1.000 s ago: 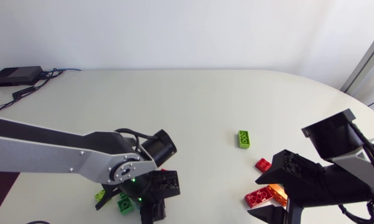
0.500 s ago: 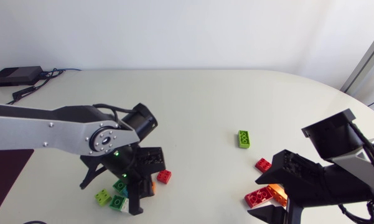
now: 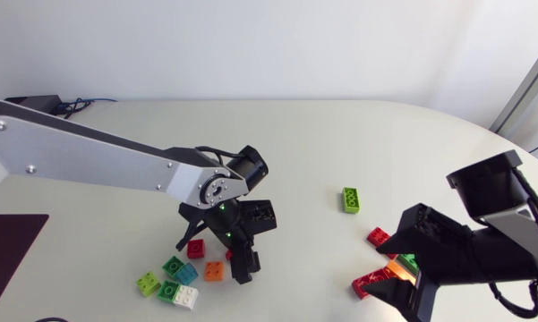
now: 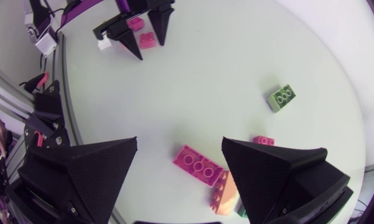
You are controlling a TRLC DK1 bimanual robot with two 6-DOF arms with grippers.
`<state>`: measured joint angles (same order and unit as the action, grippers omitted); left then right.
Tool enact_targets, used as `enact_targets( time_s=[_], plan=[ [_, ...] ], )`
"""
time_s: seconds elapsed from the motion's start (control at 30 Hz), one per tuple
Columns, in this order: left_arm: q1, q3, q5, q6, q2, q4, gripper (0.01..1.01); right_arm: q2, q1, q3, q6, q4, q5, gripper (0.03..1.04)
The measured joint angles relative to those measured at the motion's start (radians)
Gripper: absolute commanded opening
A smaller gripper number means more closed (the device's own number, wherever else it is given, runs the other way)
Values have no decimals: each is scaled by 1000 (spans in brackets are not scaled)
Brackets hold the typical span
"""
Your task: Sort duplo bricks by size, large to the right and small to the left
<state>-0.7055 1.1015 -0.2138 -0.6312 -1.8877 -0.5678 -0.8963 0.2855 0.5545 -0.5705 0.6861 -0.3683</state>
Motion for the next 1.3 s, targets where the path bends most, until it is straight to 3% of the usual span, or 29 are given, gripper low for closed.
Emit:
enact_targets(
  time_s=[0.17, 0.5, 0.67, 0.9, 1.0, 1.07, 1.1, 1.17, 1.2, 1.3],
  plan=[
    [17, -1, 0, 0, -3, 6, 403, -112, -88, 30, 2, -111, 0, 977],
    [100, -51, -19, -8, 12, 30, 403, -525, -147, 217, 129, -365, 78, 961],
    [137, -99, -14, -30, 49, 34, 402, -714, -147, 318, 194, -410, 149, 961],
    [161, -164, 12, -40, 113, -1, 436, -845, -130, 389, 244, -441, 220, 928],
    [161, -182, 12, -41, 161, -50, 720, -892, -119, 410, 258, -447, 240, 833],
    [159, -183, 12, -41, 211, -69, 872, -917, -114, 423, 265, -447, 250, 708],
    [154, -183, 12, -41, 243, -74, 908, -927, -111, 430, 268, -446, 254, 608],
    [141, -183, 12, -38, 302, -80, 916, -944, -108, 445, 273, -446, 266, 315],
    [129, -183, 12, -35, 328, -83, 916, -949, -108, 450, 272, -446, 266, 244],
    [87, -183, 12, -22, 381, -89, 916, -953, -108, 452, 272, -445, 268, 241]
  ],
)
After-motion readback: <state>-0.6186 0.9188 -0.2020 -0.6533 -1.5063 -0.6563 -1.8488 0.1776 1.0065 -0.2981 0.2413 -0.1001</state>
